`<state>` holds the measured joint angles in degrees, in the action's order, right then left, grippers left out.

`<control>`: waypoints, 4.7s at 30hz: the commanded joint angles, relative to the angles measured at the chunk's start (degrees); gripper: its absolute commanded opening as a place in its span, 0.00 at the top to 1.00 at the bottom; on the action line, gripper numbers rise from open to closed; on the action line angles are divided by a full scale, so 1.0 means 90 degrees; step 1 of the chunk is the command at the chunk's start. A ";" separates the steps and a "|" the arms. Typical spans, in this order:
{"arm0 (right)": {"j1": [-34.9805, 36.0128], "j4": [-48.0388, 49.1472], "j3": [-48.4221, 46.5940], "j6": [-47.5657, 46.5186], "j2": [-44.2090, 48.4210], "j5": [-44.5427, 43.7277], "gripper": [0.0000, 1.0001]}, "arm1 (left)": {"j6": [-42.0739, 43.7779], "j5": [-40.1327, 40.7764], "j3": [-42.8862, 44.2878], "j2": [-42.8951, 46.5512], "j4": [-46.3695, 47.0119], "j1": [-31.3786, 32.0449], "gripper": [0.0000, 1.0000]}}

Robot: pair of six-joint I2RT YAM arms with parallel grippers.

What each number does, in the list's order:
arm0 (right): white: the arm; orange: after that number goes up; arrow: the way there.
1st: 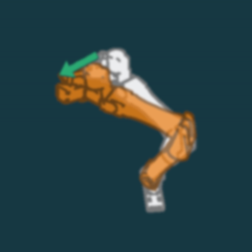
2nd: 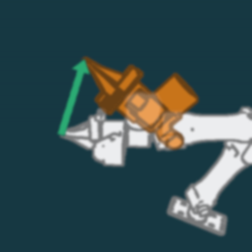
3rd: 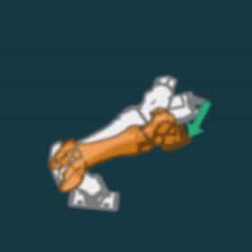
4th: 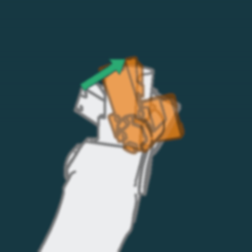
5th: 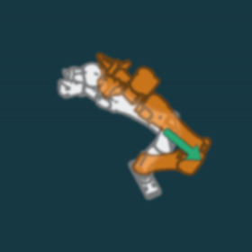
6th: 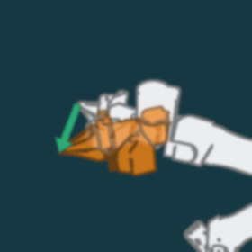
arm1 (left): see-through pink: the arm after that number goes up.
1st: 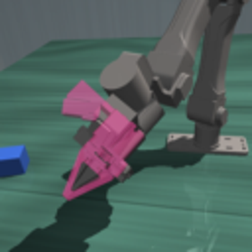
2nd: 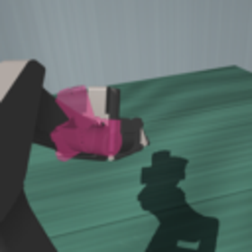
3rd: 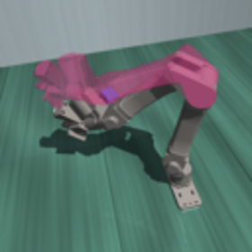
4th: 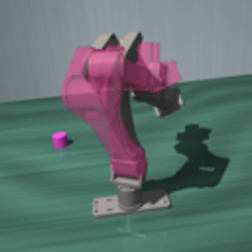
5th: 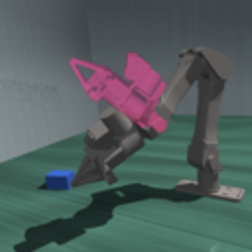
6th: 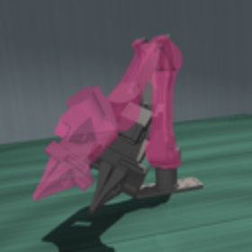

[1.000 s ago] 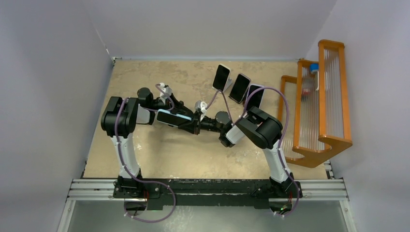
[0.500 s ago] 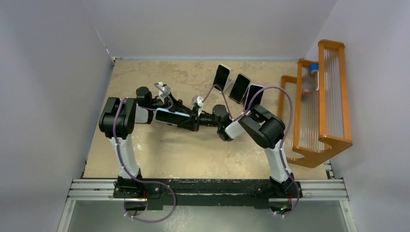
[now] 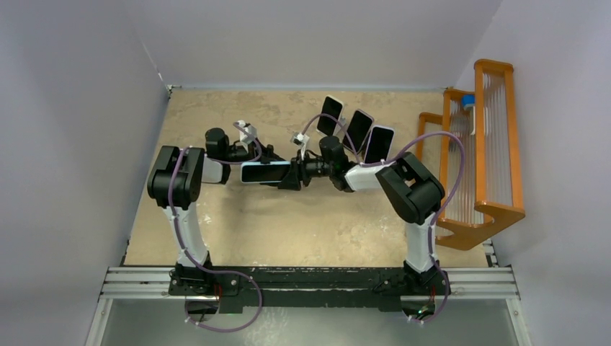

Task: Place the phone on the phone stand
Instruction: Install the phone on the phone stand, then move the phone stand with the phone to the center of the board.

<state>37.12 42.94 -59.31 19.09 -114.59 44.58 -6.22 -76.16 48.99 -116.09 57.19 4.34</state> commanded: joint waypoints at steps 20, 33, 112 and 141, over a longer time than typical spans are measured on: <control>-0.0334 0.0553 0.3600 0.4407 0.5606 -0.3967 0.01 | -0.0425 0.3320 -0.0939 0.0606 0.0937 0.0595 1.00; -0.0036 0.1038 0.3656 0.7365 0.5047 -0.4726 0.01 | -0.0286 0.4396 -0.1807 0.1150 0.2048 0.0866 1.00; 0.0700 0.0602 0.1684 0.8290 0.2057 -0.5368 0.02 | -0.0657 0.4041 -0.1629 0.0736 0.2269 0.0856 1.00; 0.0698 -0.0765 0.1659 0.8025 0.2517 -0.4988 0.04 | -0.0603 0.4000 -0.1586 0.0741 0.2139 0.0856 1.00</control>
<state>43.20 39.57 -43.99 92.33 -93.21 -0.34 -9.39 -37.98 32.80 -109.56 74.43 11.75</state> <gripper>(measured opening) 0.962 0.205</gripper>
